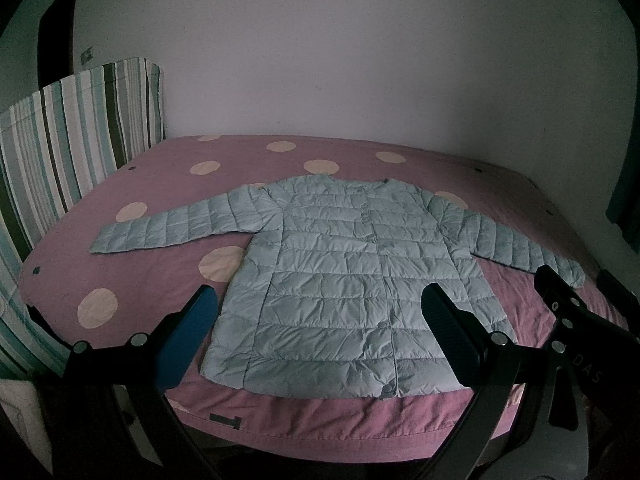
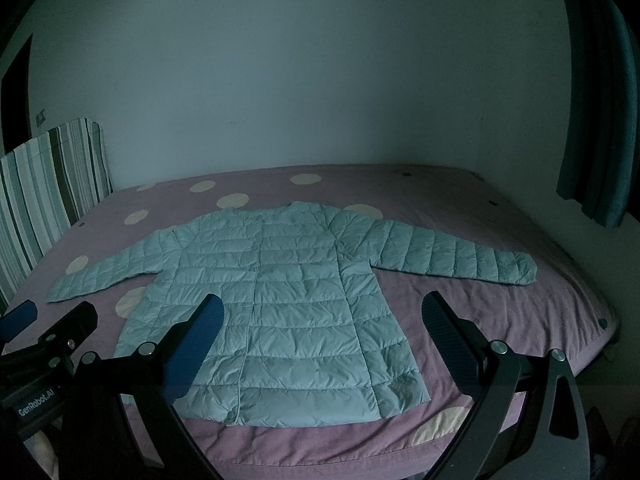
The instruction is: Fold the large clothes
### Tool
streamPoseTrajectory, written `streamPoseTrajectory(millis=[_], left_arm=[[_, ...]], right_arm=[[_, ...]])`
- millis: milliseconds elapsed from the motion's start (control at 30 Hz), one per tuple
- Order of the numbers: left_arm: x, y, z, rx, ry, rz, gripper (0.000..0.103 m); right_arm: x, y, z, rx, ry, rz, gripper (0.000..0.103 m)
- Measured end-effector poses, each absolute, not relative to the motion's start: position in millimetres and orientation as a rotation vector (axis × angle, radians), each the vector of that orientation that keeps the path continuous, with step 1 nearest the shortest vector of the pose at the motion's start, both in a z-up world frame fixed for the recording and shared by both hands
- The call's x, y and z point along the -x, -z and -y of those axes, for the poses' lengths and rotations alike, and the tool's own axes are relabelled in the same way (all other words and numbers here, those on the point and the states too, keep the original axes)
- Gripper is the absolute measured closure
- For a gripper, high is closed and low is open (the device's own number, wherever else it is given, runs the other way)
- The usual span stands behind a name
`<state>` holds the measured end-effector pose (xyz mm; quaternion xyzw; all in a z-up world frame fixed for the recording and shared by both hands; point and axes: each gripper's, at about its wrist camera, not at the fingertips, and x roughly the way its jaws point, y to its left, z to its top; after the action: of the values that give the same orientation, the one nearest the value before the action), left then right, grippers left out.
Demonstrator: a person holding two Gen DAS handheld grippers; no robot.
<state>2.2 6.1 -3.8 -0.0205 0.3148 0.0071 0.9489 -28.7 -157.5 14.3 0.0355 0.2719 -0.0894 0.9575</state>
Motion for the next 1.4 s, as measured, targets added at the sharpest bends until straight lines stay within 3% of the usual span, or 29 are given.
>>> streamPoseTrajectory(millis=[1400], left_arm=[[-26, 29, 0, 0.032, -0.011, -0.708, 0.002]], right_arm=[[-7, 0, 154, -0.1, 0.151, -0.618, 0.005]])
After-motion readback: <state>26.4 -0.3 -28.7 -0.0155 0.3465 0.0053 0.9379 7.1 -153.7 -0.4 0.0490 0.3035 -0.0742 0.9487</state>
